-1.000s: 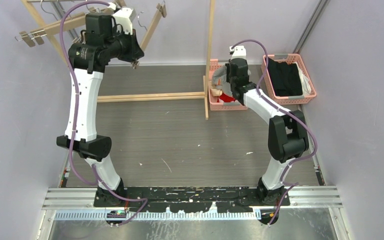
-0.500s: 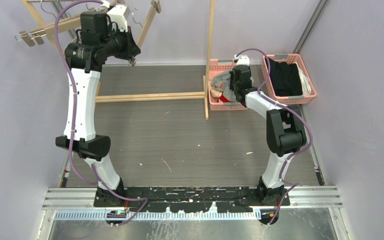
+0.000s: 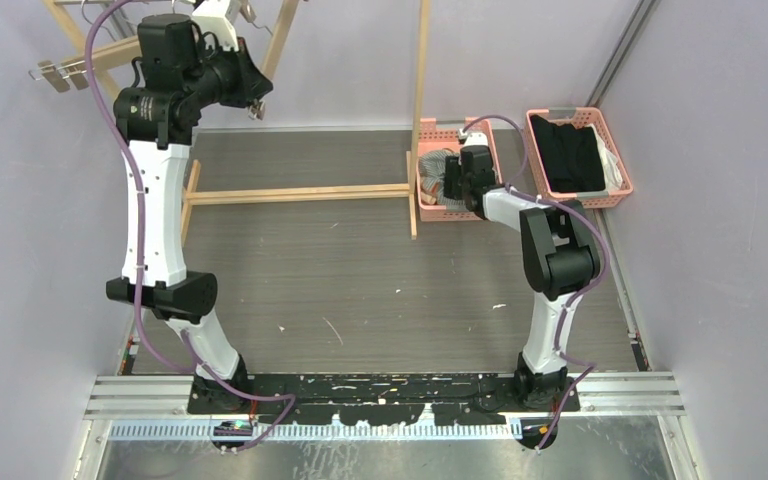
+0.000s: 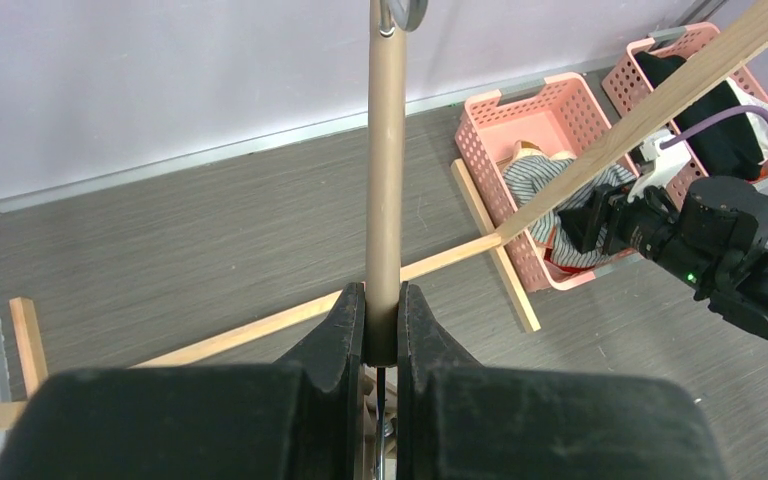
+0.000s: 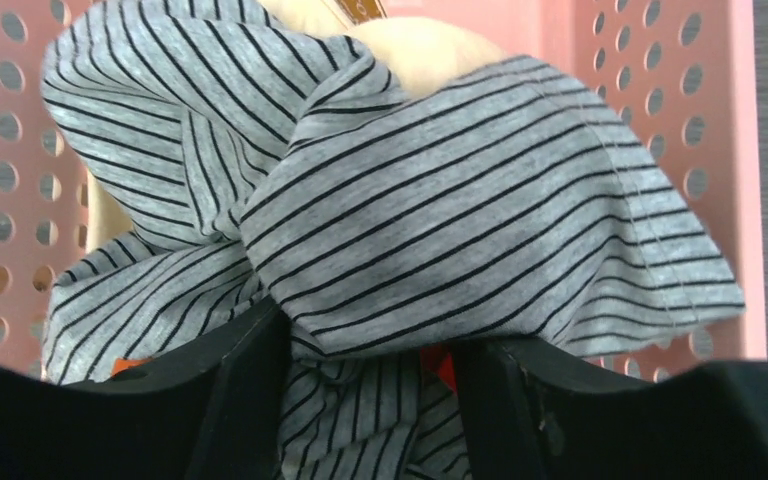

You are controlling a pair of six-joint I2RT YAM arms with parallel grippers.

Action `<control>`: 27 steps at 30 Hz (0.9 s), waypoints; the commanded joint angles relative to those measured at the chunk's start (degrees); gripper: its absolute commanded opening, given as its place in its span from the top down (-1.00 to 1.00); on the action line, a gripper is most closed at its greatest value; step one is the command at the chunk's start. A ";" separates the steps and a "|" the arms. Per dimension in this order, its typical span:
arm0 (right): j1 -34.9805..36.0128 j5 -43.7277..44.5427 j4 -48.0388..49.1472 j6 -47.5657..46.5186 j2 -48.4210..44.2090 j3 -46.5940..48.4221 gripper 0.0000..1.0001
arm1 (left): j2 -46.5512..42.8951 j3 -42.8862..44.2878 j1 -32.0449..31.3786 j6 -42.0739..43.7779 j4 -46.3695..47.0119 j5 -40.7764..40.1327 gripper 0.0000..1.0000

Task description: Remove the underwear clipped to the hanger

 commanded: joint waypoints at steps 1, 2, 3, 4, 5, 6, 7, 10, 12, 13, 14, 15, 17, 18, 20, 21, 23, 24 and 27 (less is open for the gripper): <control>0.33 0.62 2.66 1.19 -5.48 -4.82 -0.26 | -2.87 1.28 0.69 -0.51 8.97 1.76 1.00; 0.26 0.79 2.97 1.18 -6.67 -5.54 -0.27 | -3.01 1.20 0.73 -0.49 9.15 1.84 1.00; 0.32 1.09 3.25 1.22 -7.91 -6.21 -0.27 | -3.33 0.85 0.75 -0.61 9.18 2.00 1.00; 0.33 1.36 3.61 1.33 -9.45 -6.84 -0.27 | -3.88 0.02 0.74 -0.81 9.40 2.46 1.00; 0.33 1.64 3.72 1.48 -10.47 -7.32 -0.27 | -4.66 -1.47 0.74 -0.96 9.89 3.00 1.00; 0.25 1.75 3.85 1.68 -11.35 -7.70 -0.27 | -5.63 -3.49 0.73 -1.08 10.68 3.29 1.00; 0.31 1.89 3.79 1.84 -12.18 -7.93 -0.27 | -6.84 -5.53 0.69 -1.17 11.59 3.47 1.00; 0.33 1.89 3.62 2.33 -14.13 -8.57 -0.30 | -10.15 -10.94 0.74 -1.00 14.12 3.40 1.00; 0.31 1.95 3.53 2.71 -15.29 -8.92 -0.32 | -11.44 -12.68 0.69 -0.73 14.38 3.09 1.00; 0.26 1.99 3.59 2.86 -15.84 -9.27 -0.32 | -11.93 -13.18 0.73 -0.53 14.33 3.02 1.00; 0.32 2.04 3.68 2.94 -16.48 -9.56 -0.33 | -12.32 -13.30 0.69 -0.42 14.17 2.94 1.00; 0.28 2.10 3.66 3.11 -17.09 -9.97 -0.33 | -12.60 -13.40 0.72 -0.27 14.04 2.87 0.99; 0.32 2.39 3.74 3.52 -18.49 -10.72 -0.33 | -12.95 -13.48 0.75 -0.06 14.02 2.55 1.00; 0.33 2.54 3.82 3.62 -19.28 -11.43 -0.33 | -13.05 -13.40 0.74 -0.01 14.08 2.30 0.99; 0.37 2.54 3.92 3.82 -21.22 -12.62 -0.33 | -12.67 -12.86 0.74 0.11 13.83 1.91 1.00; 0.40 2.60 4.06 4.07 -22.34 -13.23 -0.33 | -12.27 -12.18 0.74 0.24 13.50 1.78 1.00; 0.46 2.56 4.37 4.15 -24.99 -14.71 -0.35 | -11.27 -10.78 0.74 0.37 13.23 1.65 0.99; 0.50 2.59 4.49 4.19 -26.47 -15.28 -0.35 | -10.67 -10.14 0.71 0.53 13.24 1.46 1.00; 0.53 2.61 4.11 3.93 -31.37 -16.66 -0.36 | -8.57 -7.24 0.82 0.73 11.62 1.13 0.99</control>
